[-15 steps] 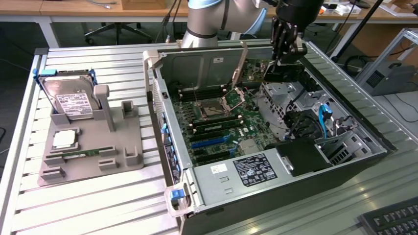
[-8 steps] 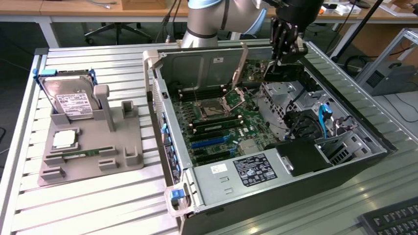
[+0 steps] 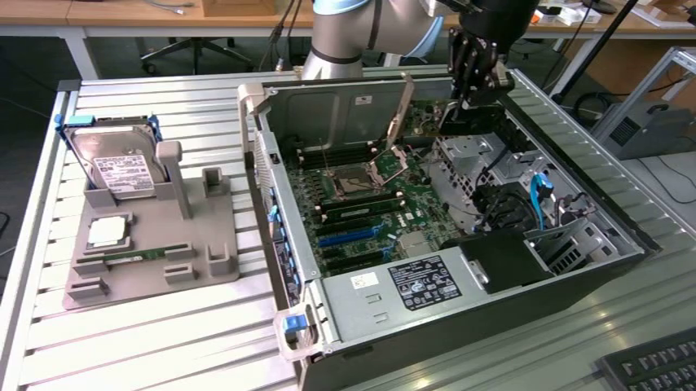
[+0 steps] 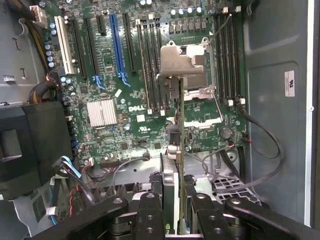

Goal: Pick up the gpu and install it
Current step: 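Insert the gpu into the slot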

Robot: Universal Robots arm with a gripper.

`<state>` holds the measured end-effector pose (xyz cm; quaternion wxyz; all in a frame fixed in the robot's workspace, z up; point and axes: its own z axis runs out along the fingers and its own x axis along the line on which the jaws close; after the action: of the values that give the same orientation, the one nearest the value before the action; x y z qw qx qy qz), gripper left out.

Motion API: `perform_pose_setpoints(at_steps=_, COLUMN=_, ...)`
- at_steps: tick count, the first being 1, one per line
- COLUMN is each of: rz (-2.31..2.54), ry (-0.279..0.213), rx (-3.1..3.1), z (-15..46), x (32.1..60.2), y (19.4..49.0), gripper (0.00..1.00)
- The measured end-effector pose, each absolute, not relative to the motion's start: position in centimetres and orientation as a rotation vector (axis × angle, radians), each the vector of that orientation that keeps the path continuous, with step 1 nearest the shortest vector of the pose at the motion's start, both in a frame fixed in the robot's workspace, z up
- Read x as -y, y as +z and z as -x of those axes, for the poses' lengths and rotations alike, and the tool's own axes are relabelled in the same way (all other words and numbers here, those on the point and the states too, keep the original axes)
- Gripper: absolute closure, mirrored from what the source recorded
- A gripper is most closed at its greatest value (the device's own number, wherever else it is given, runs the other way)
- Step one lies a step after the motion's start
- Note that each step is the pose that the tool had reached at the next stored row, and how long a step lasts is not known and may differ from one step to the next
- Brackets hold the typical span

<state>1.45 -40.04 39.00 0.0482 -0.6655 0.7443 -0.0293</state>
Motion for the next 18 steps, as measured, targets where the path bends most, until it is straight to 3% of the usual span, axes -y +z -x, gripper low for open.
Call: perform_pose_setpoints(at_steps=18, rz=2.146, ry=-0.082, rx=-2.155, z=-1.45, x=40.04, y=38.96, gripper=0.73)
